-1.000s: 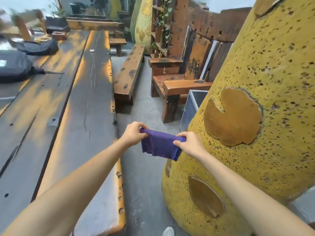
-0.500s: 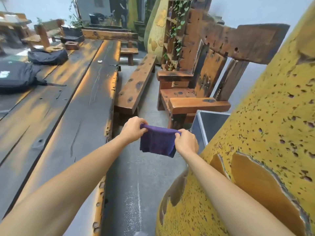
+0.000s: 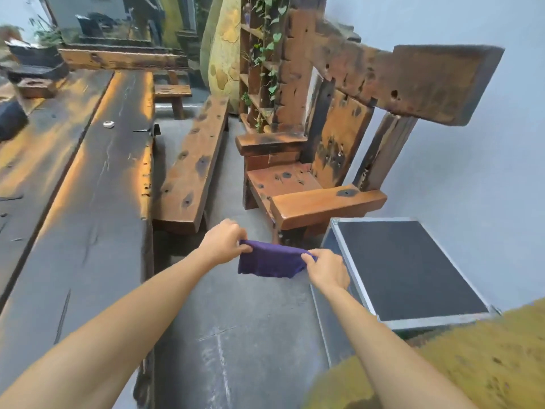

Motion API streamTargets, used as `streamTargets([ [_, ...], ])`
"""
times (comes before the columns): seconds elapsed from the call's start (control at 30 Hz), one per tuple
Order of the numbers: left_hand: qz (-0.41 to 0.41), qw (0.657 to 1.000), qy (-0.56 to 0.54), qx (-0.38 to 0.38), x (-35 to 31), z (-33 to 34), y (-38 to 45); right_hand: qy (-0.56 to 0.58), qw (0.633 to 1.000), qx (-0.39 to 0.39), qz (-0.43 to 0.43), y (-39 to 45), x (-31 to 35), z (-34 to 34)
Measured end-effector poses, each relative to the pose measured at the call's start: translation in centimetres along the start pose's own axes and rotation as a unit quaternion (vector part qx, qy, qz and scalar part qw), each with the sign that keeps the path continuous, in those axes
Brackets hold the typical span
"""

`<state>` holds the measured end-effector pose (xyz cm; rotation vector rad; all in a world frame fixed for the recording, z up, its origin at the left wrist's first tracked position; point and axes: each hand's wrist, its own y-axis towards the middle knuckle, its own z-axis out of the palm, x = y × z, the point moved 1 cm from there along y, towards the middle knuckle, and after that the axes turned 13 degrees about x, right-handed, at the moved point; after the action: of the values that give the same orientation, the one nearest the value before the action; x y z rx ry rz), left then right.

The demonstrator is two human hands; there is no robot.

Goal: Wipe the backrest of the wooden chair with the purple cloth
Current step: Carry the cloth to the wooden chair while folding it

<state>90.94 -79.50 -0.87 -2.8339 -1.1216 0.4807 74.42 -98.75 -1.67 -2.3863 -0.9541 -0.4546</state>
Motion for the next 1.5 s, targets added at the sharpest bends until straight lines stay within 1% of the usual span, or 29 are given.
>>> streamTargets([
  [0.07, 0.007, 1.0, 0.017, 0.016, 2.0, -1.4, 3.3, -0.009, 1.0, 0.013, 0.0, 2.8, 1.9, -0.3],
  [0.13, 0.011, 1.0, 0.015, 0.024, 3.8, -2.7, 6.3, 0.011, 1.0, 0.028, -0.008, 5.3, 3.8, -0.7],
  [0.33, 0.026, 0.998, -0.038, 0.034, 7.8, -4.5, 13.7, 0.172, 0.984, 0.045, -0.018, 12.3, 7.7, -0.8],
  [0.4, 0.027, 0.998, -0.05, 0.037, 8.9, -4.9, 16.3, 0.2, 0.978, 0.05, -0.024, 15.0, 8.5, -0.7],
  [0.63, 0.022, 0.997, -0.069, 0.04, 12.8, -5.8, 28.2, 0.189, 0.981, 0.04, -0.032, 27.5, 12.1, -1.2],
  [0.8, 0.024, 0.997, -0.07, 0.036, 16.5, -8.8, 40.7, 0.238, 0.97, 0.03, -0.03, 40.4, 16.1, -3.5],
  [0.87, 0.02, 0.997, -0.065, 0.037, 17.4, -10.4, 44.7, 0.257, 0.965, 0.029, -0.031, 44.3, 17.5, -4.5],
  [1.13, 0.037, 0.998, -0.053, -0.002, 20.8, -16.4, 60.9, 0.308, 0.951, -0.02, -0.02, 59.1, 24.5, -9.5],
  [1.23, 0.045, 0.997, -0.069, 0.003, 22.5, -18.3, 67.0, 0.317, 0.947, -0.041, -0.025, 64.0, 26.6, -11.2],
  [1.33, 0.057, 0.996, -0.071, 0.02, 24.6, -20.0, 74.1, 0.316, 0.946, -0.069, -0.018, 69.7, 29.0, -12.3],
  [1.43, 0.075, 0.992, -0.101, 0.011, 26.3, -21.6, 80.3, 0.296, 0.951, -0.087, -0.009, 74.6, 31.2, -13.2],
  [1.5, 0.095, 0.988, -0.119, 0.018, 27.4, -22.9, 84.8, 0.276, 0.956, -0.098, 0.004, 78.2, 32.9, -14.1],
])
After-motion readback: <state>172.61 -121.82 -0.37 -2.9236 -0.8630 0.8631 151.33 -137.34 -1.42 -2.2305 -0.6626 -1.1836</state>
